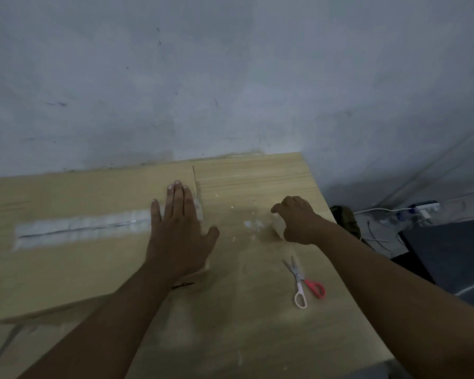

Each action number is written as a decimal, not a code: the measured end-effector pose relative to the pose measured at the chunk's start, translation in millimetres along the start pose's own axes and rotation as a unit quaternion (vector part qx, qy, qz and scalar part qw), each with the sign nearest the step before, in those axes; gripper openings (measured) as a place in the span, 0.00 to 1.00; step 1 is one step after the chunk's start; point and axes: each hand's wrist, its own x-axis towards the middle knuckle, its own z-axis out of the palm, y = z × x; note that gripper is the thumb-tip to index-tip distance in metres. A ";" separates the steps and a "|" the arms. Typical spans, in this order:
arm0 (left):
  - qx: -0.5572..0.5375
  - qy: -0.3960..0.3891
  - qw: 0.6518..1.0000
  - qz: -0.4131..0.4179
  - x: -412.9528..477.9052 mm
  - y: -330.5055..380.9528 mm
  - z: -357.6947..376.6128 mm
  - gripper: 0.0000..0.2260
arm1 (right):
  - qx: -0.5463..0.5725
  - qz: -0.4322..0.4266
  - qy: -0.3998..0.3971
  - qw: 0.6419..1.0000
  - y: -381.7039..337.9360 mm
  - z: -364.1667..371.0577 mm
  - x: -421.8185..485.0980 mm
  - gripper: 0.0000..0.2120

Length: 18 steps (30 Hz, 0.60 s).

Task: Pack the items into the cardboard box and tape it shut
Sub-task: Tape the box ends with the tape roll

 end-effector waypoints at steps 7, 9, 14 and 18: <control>-0.037 0.004 0.999 -0.028 8.7 0.2 0.3 0.44 | -0.087 -0.044 -0.096 0.991 26.4 -7.8 18.2 0.27; -0.033 -0.002 0.999 -0.033 12.0 -0.2 0.2 0.44 | -0.028 -0.050 -0.087 0.995 35.0 -6.7 21.9 0.26; -0.036 -0.001 0.999 -0.034 14.7 -1.2 1.4 0.44 | 0.075 -0.074 -0.043 0.994 40.5 -26.7 18.6 0.20; -0.034 -0.002 0.999 -0.029 13.4 -2.5 1.1 0.44 | 0.118 -0.080 0.041 0.989 30.4 -56.8 9.8 0.14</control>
